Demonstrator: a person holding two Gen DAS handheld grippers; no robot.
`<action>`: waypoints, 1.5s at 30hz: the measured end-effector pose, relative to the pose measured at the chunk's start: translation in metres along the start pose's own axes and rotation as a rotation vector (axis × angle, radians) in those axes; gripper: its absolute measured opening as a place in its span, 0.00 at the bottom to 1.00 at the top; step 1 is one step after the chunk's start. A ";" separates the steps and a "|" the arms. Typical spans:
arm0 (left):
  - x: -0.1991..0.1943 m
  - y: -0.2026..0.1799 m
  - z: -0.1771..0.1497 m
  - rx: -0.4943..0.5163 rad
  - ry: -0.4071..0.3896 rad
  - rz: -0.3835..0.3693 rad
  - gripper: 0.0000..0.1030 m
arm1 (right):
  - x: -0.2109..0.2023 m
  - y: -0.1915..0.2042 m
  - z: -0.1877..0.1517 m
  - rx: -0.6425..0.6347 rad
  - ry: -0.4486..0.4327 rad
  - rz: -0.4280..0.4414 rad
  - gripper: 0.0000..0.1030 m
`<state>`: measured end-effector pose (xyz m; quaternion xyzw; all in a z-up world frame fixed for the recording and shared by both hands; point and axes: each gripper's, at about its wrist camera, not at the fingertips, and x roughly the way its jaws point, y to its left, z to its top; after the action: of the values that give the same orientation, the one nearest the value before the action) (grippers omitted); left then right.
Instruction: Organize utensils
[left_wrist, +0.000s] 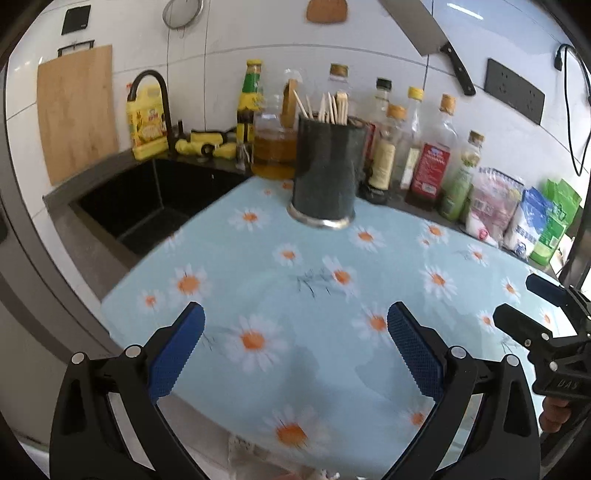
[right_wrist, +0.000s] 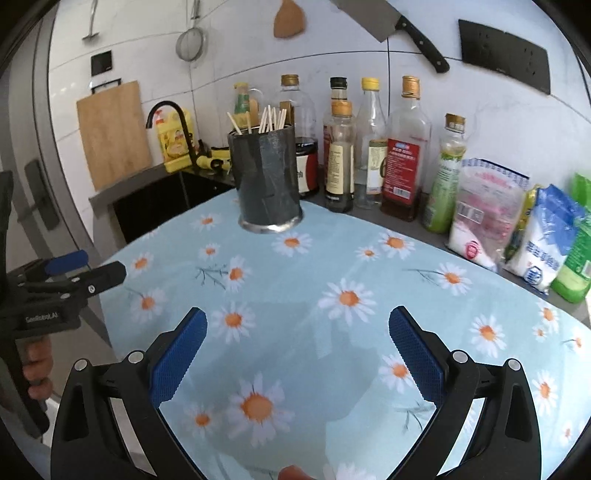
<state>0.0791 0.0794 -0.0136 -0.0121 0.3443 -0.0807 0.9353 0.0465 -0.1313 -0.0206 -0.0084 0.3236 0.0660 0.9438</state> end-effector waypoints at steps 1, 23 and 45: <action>-0.002 -0.004 -0.003 -0.004 0.009 -0.001 0.94 | -0.002 0.000 -0.001 -0.001 0.001 0.000 0.92; -0.019 -0.022 -0.013 0.047 0.031 0.015 0.94 | -0.019 0.007 -0.012 0.009 0.032 -0.036 0.92; -0.026 -0.030 -0.004 0.074 -0.006 0.014 0.94 | -0.031 0.003 -0.011 0.016 -0.016 -0.061 0.92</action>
<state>0.0528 0.0544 0.0023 0.0247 0.3385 -0.0866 0.9366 0.0148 -0.1328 -0.0105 -0.0101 0.3162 0.0347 0.9480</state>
